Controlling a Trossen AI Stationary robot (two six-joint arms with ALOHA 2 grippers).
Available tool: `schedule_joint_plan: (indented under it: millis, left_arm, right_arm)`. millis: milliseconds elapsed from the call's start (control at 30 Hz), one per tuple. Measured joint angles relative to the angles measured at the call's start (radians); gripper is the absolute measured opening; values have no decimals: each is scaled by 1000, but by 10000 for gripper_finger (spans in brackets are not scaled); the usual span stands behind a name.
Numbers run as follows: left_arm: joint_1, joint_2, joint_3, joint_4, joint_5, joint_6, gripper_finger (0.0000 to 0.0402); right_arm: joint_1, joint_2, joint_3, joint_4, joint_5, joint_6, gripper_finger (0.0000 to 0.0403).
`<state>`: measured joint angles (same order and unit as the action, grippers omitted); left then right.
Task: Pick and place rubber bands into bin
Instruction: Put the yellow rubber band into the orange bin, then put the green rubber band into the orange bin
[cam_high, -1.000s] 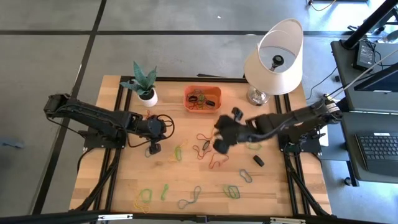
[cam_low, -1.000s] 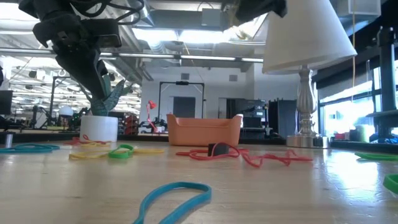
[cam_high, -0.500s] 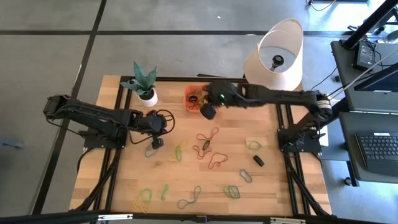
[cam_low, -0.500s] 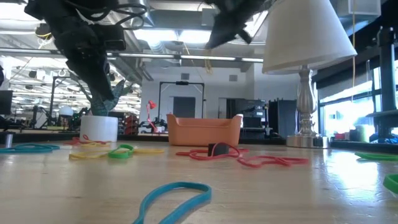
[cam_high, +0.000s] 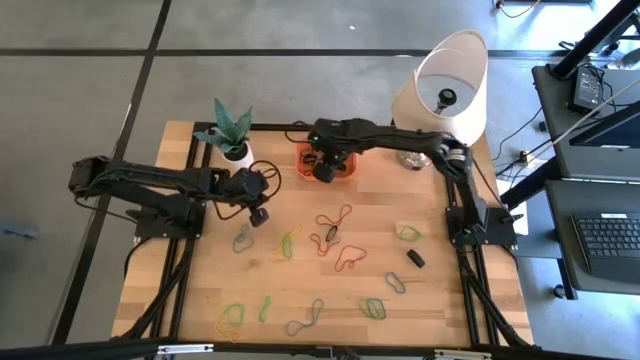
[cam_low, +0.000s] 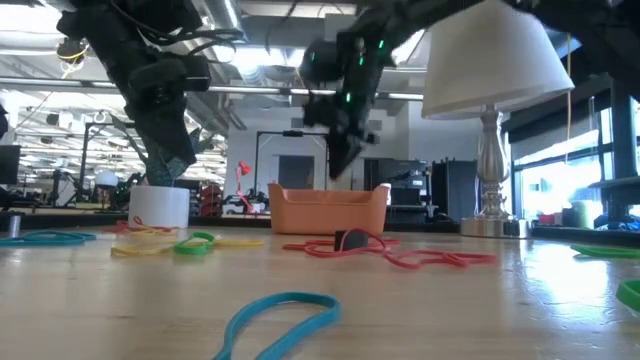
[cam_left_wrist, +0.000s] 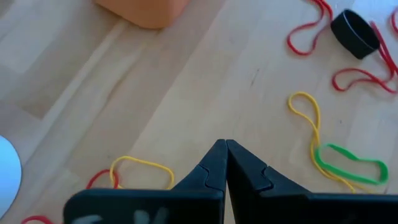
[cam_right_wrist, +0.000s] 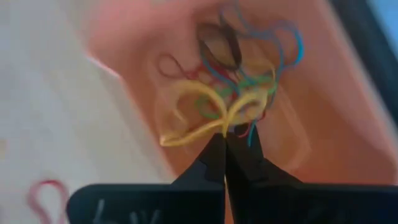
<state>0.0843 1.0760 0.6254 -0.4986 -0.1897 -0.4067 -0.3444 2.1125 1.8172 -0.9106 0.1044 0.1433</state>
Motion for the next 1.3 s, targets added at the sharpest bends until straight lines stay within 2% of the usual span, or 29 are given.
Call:
schedule_joint_plan:
  millis: [267,467,767,867,1033,1200,1300]
  left_arm:
    - [31,0,0,6,0,-11,2]
    - [38,0,0,6,3,-21,2]
    - [38,0,0,4,39,-19,2]
    - [33,0,0,1,82,-18,2]
    - [19,0,0,-7,132,-11,2]
    - [-4,0,0,-41,139,38,2]
    - [-12,0,0,-41,140,38,3]
  right_arm:
    - [-48,103,-1,-1,-28,-18,11]
    - [-63,83,9,0,-30,-18,50]
    - [-76,84,135,-104,-28,6,116]
    - [-76,83,171,-134,-29,38,128]
    - [-76,82,216,-185,12,115,126]
    - [-67,83,226,-255,82,185,104]
    - [-55,84,224,-304,80,197,90]
